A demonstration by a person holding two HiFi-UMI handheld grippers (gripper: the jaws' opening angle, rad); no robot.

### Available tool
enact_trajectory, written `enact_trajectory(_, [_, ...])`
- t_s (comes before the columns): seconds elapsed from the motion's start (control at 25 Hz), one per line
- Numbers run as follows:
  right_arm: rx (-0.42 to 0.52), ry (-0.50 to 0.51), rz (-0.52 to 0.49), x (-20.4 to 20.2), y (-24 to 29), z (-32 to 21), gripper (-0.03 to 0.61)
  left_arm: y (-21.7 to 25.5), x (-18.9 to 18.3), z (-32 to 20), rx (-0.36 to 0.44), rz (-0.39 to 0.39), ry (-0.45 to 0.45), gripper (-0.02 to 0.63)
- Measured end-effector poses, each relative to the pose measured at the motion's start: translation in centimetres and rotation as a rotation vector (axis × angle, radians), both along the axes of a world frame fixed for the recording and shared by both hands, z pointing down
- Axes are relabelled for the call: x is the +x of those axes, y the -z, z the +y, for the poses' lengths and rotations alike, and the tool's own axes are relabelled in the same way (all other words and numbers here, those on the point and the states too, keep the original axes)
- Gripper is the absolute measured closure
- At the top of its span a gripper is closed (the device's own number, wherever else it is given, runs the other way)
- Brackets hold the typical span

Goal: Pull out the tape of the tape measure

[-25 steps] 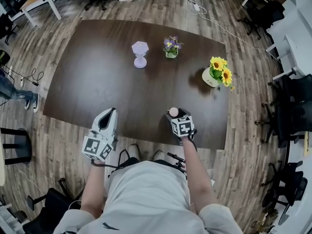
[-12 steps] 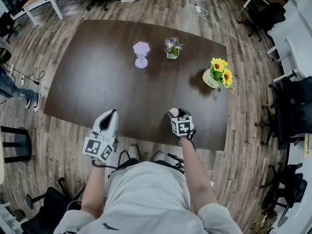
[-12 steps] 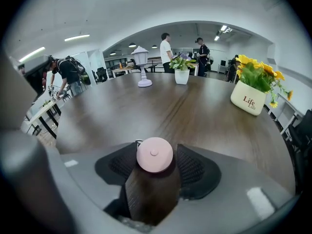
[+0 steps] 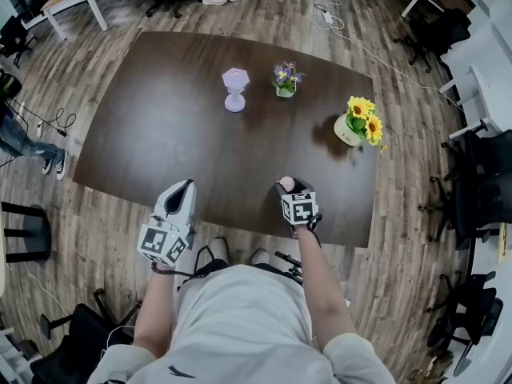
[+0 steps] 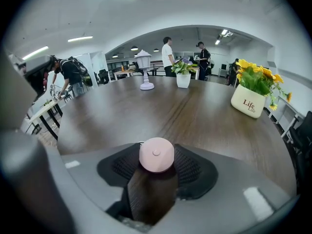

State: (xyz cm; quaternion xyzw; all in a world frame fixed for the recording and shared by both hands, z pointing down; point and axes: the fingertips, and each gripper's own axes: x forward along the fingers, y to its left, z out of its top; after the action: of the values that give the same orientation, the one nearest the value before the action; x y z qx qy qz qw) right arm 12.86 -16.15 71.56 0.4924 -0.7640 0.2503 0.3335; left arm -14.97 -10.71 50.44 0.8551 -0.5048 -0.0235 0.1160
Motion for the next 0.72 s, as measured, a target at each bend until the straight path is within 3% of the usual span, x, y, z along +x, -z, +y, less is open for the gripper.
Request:
enact_trajectory(0.44, [0.192,-0.005,-0.169,-0.4,8.9,1.3,0.356,-0.2,1.9,0.6,-0.012,0.025,-0.040,0.607])
enact_trajectory(0.72, [0.182,0.088,-0.258,-3.1,14.1,4.1,0.356,-0.2,6.5,0.4,0.012,-0.024,-0.158,0.607])
